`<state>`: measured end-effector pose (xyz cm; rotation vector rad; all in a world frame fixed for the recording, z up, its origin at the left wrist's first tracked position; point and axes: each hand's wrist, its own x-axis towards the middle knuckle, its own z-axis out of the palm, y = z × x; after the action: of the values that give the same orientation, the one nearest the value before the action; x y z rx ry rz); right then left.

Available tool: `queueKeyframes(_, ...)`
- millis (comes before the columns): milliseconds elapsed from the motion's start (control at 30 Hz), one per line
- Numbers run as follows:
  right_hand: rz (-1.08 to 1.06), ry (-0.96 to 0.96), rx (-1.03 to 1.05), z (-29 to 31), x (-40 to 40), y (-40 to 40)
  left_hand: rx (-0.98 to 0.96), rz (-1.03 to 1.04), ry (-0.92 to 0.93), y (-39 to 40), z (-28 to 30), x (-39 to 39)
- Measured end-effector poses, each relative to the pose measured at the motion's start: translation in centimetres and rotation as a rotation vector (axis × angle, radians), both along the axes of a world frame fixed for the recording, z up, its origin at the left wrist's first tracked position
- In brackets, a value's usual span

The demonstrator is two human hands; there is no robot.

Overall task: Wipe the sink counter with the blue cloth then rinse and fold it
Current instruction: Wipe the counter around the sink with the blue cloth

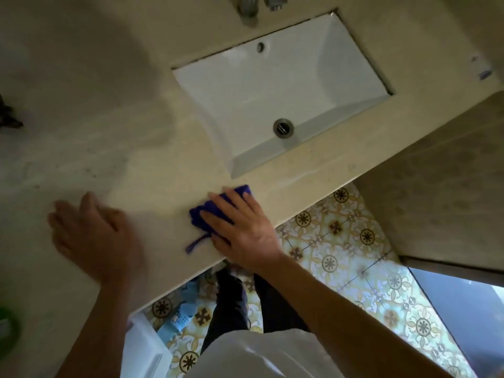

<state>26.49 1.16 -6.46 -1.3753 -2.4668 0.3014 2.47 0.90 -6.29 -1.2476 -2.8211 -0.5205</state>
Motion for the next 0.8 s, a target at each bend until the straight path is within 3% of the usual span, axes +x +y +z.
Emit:
queueKeyframes(133, -0.326, -0.087, 0.057, 0.8, 9.9, 6.5, -0.068, 0.027, -0.029, 0.5, -1.2, -0.5)
queueKeyframes(233, -0.590, -0.138, -0.005, 1.7, 9.7, 9.5, -0.035, 0.039, -0.027, 2.4, -4.4, -2.5)
queueKeyframes(267, -0.643, -0.127, -0.022, 1.9, 8.2, 9.5, 0.015, -0.043, -0.007, 2.9, -4.3, -1.2)
queueKeyframes(300, -0.618, -0.109, -0.036, 2.1, 6.5, 8.8, 0.057, -0.123, -0.014, 3.3, -3.2, 1.5)
queueKeyframes(400, -0.187, -0.075, -0.080, 1.8, 2.4, 4.6, 0.206, -0.384, -0.200, 5.6, 1.7, 10.4)
queueKeyframes(467, -0.015, -0.039, -0.096, 1.2, 4.1, 3.5, 0.191, -0.436, -0.354, 6.7, 2.3, 14.4)
queueKeyframes(533, 0.021, -0.060, -0.095, 1.1, 8.7, 5.5, 0.203, -0.477, -0.418, 7.8, 2.7, 17.6)
queueKeyframes(600, -0.033, -0.131, -0.012, 1.0, 14.9, 9.1, 0.173, -0.574, -0.398, 8.4, 2.6, 21.0)
queueKeyframes(700, -0.289, -0.153, 0.035, 1.6, 23.2, 15.0, 0.028, -0.666, -0.382, 9.6, 1.9, 24.6)
queueKeyframes(800, -0.528, -0.153, -0.035, 1.6, 21.4, 16.2, -0.204, -0.557, -0.370, 10.6, 1.9, 27.0)
